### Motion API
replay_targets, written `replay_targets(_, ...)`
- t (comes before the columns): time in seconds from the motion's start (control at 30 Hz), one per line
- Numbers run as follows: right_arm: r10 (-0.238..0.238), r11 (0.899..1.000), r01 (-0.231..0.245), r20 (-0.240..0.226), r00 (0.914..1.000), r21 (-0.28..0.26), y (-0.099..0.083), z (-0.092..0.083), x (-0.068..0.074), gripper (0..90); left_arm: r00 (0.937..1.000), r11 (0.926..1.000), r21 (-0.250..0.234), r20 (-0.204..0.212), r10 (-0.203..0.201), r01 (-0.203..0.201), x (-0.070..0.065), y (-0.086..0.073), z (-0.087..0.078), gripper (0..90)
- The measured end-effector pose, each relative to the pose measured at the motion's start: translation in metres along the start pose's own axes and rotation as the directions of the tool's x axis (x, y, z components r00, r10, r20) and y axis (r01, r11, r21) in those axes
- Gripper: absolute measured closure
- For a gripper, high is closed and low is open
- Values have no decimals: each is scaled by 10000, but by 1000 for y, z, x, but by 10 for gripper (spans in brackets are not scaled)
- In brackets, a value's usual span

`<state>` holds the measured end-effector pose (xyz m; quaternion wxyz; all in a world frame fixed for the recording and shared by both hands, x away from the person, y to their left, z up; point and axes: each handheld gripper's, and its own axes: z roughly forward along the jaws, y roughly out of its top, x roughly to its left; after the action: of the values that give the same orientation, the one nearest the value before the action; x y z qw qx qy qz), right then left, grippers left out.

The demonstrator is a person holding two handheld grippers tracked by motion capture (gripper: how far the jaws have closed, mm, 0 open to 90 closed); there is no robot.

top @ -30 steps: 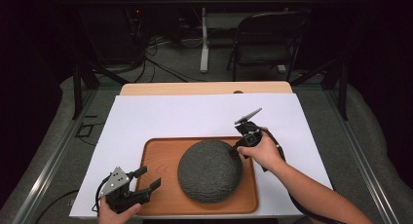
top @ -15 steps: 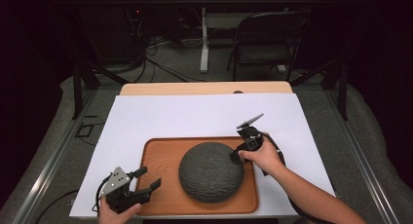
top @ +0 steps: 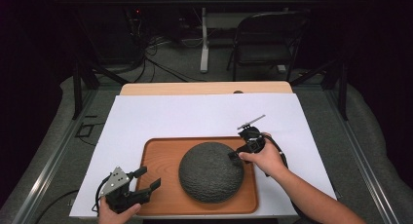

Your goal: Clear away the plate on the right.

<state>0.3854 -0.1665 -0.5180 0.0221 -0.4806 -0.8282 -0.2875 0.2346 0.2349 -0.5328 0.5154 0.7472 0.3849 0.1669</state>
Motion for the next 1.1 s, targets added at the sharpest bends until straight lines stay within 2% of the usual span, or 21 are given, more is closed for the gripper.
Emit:
replay_targets(0.1, -196, 9987, 197, 26, 9998, -467, -5, -9, 2, 446, 10000, 10000, 7, -17, 1, -1, 0, 0, 0, 298)
replay_targets(0.17, -450, 9955, 470, 252, 9987, -824, -9, -17, 4, 443, 10000, 10000, 10, -57, 11, -11, 0, 0, 0, 299)
replay_targets(0.23, -573, 9902, 600, 253, 9980, -1258, -15, -24, 5, 429, 10000, 10000, -3, -35, -21, 21, 0, 0, 0, 298)
replay_targets(0.37, -489, 9793, 506, 136, 9987, -1960, -29, -38, 5, 410, 10000, 10000, 13, -31, -11, 11, 0, 0, 0, 298)
replay_targets(0.4, -358, 9712, 368, 83, 9993, -2354, -37, -43, 4, 408, 10000, 10000, 9, -30, -4, 4, 0, 0, 0, 298)
replay_targets(0.5, -284, 9667, 289, 56, 9996, -2541, -46, -47, 3, 409, 10000, 10000, 36, -31, 9, -9, 0, 0, 0, 298)
replay_targets(0.63, -292, 9544, 400, 410, 9987, -2958, -64, -53, 2, 404, 10000, 10000, 24, -34, 7, -7, 0, 0, 1, 298)
replay_targets(0.67, -141, 9468, 375, 751, 9971, -3197, -74, -55, 2, 407, 10000, 10000, 30, -34, 7, -7, 0, 0, 1, 298)
replay_targets(0.7, -141, 9468, 375, 751, 9971, -3197, -74, -55, 2, 407, 10000, 10000, 33, -34, -3, 3, 0, 0, 1, 298)
replay_targets(0.83, -130, 9179, 727, 1536, 9880, -3901, -93, -57, 1, 405, 10000, 10000, 35, -85, 13, -13, -1, 0, 1, 298)
replay_targets(0.87, -89, 9064, 824, 1763, 9843, -4143, -102, -58, 0, 405, 10000, 10000, 24, -65, 11, -10, -1, 0, 1, 298)
replay_targets(0.9, -89, 9064, 824, 1763, 9843, -4143, -102, -58, 0, 405, 10000, 10000, 34, -64, 6, -6, -1, 0, 1, 298)
replay_targets(0.93, 141, 8978, 638, 1733, 9848, -4357, -110, -60, -2, 397, 10000, 10000, 35, -63, 5, -5, -1, 0, 1, 298)
replay_targets(0.97, 141, 8978, 638, 1733, 9848, -4357, -110, -60, -2, 397, 10000, 10000, 18, -85, -3, 4, -1, 0, 1, 298)
replay_targets(1.0, 420, 8898, 349, 1577, 9866, -4550, -114, -60, -5, 391, 9999, 10000, 46, -127, 0, 0, 0, 0, 1, 298)
replay_targets(1.03, 420, 8898, 349, 1577, 9866, -4550, -114, -60, -5, 391, 9999, 10000, 46, -127, 0, 0, 0, 0, 1, 298)
replay_targets(1.1, 597, 8837, 165, 1475, 9873, -4677, -118, -59, -7, 393, 9998, 10000, 59, -170, -37, 38, 0, 0, 2, 298)
